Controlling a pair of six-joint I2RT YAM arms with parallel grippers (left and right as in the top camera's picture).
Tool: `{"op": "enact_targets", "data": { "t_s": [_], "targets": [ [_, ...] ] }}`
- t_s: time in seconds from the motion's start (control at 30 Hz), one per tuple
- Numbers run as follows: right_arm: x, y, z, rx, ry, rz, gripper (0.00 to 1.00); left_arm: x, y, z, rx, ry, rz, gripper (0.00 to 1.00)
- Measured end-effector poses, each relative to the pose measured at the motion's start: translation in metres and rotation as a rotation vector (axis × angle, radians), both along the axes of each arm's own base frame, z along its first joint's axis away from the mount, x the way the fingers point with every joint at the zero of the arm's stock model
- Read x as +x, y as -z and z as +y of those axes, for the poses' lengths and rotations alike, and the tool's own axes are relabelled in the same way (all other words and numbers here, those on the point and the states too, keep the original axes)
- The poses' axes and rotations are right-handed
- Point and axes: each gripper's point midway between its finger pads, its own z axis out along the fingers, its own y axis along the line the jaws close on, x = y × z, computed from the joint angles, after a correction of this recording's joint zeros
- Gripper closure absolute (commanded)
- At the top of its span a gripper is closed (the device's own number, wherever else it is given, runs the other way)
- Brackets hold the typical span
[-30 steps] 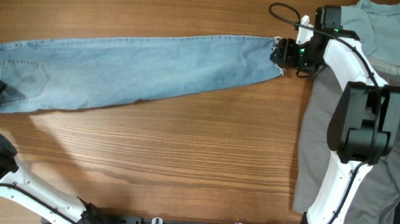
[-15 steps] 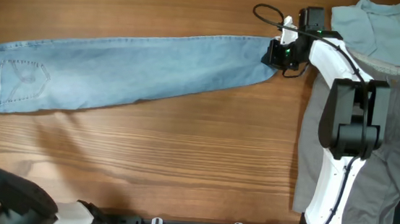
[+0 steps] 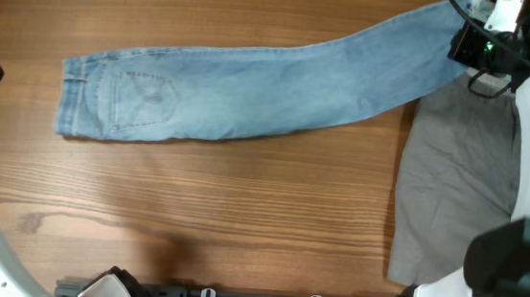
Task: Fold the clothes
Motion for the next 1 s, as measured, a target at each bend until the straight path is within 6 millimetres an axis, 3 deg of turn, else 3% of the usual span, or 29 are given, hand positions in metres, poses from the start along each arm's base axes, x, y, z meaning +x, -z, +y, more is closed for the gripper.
{"op": "enact_targets", "data": {
  "t_s": [0.1, 0.23, 0.37, 0.43, 0.47, 0.57, 0.63, 0.8, 0.93, 1.0],
  "targets": [
    [-0.005, -0.022, 0.042, -0.011, -0.087, -0.052, 0.96, -0.009, -0.011, -0.008, 0.016, 0.001, -0.018, 0.35],
    [-0.005, -0.032, 0.096, -0.003, -0.167, -0.089, 0.96, -0.013, -0.021, -0.012, 0.034, 0.001, -0.040, 0.34],
    [-0.003, -0.048, 0.093, 0.009, -0.128, -0.107, 0.96, -0.015, -0.020, -0.007, 0.046, -0.020, -0.029, 0.34],
    [-0.002, -0.063, 0.086, 0.003, -0.102, -0.132, 0.96, -0.013, -0.011, 0.003, 0.063, -0.047, 0.007, 0.41],
    [-0.002, -0.067, 0.082, 0.002, -0.092, -0.135, 0.96, -0.010, -0.002, 0.008, 0.058, -0.047, 0.032, 0.50],
    [-0.007, -0.065, 0.072, -0.004, -0.068, -0.110, 0.96, 0.016, 0.055, 0.024, -0.013, 0.012, 0.154, 0.87],
    [-0.009, -0.062, 0.068, -0.006, -0.055, -0.095, 0.96, 0.038, 0.105, 0.024, -0.089, 0.095, 0.230, 0.96],
    [-0.012, -0.059, 0.057, 0.006, -0.016, -0.073, 0.95, 0.073, 0.215, -0.011, -0.251, 0.273, 0.412, 0.96],
    [-0.012, -0.059, 0.039, 0.021, 0.042, -0.066, 0.96, 0.081, 0.268, -0.041, -0.308, 0.348, 0.523, 0.96],
    [-0.014, -0.056, 0.025, 0.022, 0.076, -0.052, 0.96, 0.074, 0.290, -0.050, -0.326, 0.335, 0.611, 0.96]
  ]
}}
